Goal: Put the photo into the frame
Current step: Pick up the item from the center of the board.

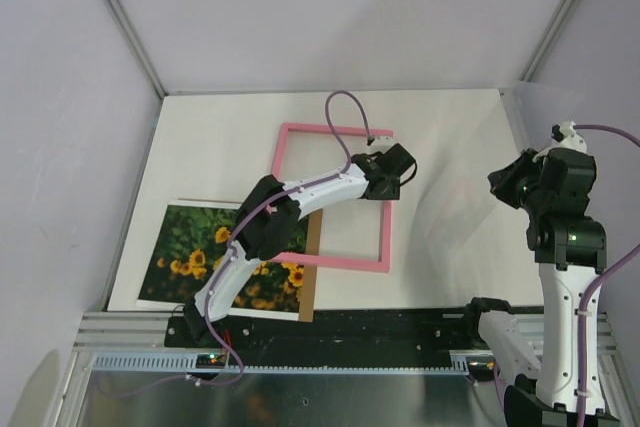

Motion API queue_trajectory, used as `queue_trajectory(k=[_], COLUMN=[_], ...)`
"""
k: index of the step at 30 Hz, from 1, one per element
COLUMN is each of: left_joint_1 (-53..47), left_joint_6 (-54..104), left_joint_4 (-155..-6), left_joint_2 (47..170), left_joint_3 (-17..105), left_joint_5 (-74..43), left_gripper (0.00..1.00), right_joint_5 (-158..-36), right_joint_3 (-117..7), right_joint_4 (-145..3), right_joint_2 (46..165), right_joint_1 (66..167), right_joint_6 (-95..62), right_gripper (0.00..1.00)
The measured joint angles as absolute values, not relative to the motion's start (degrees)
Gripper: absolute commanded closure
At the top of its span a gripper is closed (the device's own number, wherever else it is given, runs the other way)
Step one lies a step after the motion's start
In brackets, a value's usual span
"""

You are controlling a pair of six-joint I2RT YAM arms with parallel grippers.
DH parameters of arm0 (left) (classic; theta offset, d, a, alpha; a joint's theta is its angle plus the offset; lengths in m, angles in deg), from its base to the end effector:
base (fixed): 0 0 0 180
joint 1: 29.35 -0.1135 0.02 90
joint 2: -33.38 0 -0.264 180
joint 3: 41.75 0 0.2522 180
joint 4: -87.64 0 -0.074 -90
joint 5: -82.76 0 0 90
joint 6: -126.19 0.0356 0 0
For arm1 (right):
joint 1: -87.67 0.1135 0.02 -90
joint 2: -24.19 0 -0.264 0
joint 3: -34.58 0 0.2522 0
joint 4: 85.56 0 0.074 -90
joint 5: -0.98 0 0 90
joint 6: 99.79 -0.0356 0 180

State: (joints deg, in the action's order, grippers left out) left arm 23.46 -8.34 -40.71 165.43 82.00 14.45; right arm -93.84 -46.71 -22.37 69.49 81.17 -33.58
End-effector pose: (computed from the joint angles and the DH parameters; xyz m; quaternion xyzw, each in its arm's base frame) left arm 0.3127 -0.3904 0.1804 0.0198 0.9496 -0.0712 0.3046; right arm 0.1352 -0.0124 0.3993 0.2017 0.8289 0.1137 0.5092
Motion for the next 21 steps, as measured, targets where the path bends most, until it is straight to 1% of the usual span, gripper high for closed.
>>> queue_trajectory(k=[5,14,18,20,21], left_joint_1=[24.95,26.41,26.74,26.74,26.74], left_joint_6=[-9.26,-9.04,-8.67,-8.37,-8.30], left_joint_4=[-40.36,-40.45,-40.14,-40.10,-40.12], left_joint_2=[166.93,170.65,171.35,171.94,172.24], left_joint_3=[83.60,86.09,87.23,88.12,88.67], left_joint_5=[16.84,18.87,19.42,19.33,19.22], left_gripper=[0.36,0.45,0.55,0.62,0.67], right_joint_5=[-93.88,-93.91,-93.91,-93.91,-93.93], right_joint_3=[-46.73,-46.71,-46.71,-46.73,-46.71], right_joint_4=[-22.31,-22.29,-22.29,-22.29,-22.29], right_joint_2=[69.16,69.11,69.11,69.11,69.11], right_joint_1=[81.17,81.17,81.17,81.17,81.17], right_joint_6=[-33.45,-33.21,-33.21,-33.19,-33.16], right_gripper=[1.00,1.00,1.00,1.00,1.00])
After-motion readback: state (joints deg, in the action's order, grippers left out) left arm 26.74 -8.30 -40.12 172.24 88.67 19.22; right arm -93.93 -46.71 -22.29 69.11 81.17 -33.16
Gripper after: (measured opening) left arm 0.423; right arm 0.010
